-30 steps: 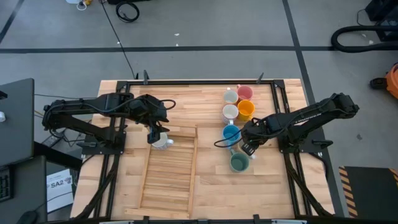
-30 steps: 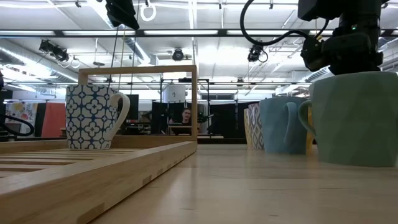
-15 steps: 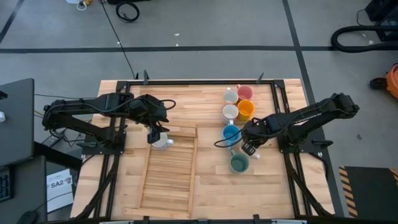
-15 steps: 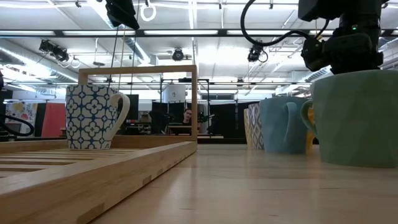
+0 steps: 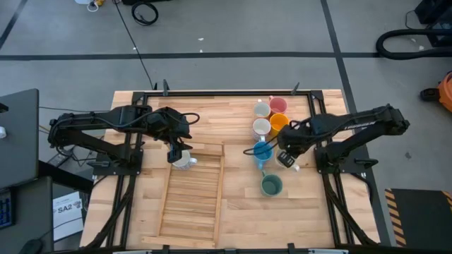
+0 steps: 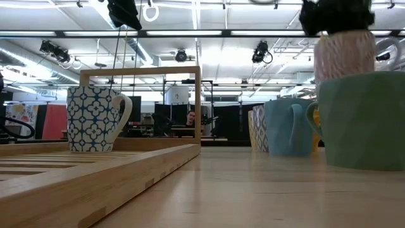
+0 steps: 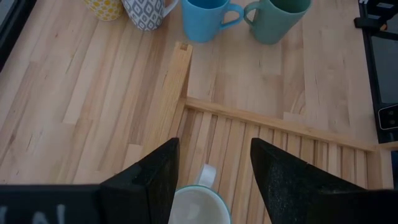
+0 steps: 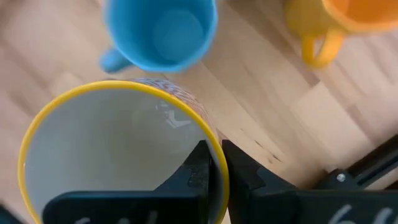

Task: Place coffee mugs
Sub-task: Put the orange and white mug on the shelf aligned with the blue and white mug

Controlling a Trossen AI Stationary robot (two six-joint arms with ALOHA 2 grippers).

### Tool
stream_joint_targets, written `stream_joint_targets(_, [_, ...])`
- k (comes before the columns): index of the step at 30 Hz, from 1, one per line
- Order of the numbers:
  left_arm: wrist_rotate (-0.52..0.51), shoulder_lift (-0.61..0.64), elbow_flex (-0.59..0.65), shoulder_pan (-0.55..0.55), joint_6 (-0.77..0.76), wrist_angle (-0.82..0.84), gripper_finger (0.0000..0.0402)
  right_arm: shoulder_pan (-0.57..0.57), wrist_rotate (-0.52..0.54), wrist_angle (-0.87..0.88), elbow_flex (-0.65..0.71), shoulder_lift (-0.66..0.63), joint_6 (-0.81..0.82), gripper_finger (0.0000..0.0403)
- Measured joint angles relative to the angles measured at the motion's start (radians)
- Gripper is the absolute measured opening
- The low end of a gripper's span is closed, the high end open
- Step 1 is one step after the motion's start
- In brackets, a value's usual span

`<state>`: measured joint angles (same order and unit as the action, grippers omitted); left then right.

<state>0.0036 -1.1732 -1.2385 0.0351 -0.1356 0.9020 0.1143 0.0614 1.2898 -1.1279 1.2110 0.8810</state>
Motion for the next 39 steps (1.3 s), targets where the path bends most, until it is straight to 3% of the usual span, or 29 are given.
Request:
stream_joint_targets(9, [0.0,0.0,0.0,0.0,0.0,0.0,0.0204,-0.015,0.098,-0.02,-0.264,0.0,-0.082,0.0028])
stream_joint_targets(17, [-0.002,0.003,0.0,0.0,0.0,0.0,0.0204,-0.019,0.129,-0.339,-0.303,0.023,-0.257,0.0028])
stream_joint_targets(26, [-0.01,0.014,0.0,0.001,0.043,0.012,0.0204,-0.057,0.041,-0.659,-0.303,0.214,-0.512,0.0028])
stream_joint_targets(39, [-0.026,0.08,0.0,0.001,0.045,0.058,0.0204,-0.086,0.016,-0.662,-0.435,0.527,-0.676,0.0029])
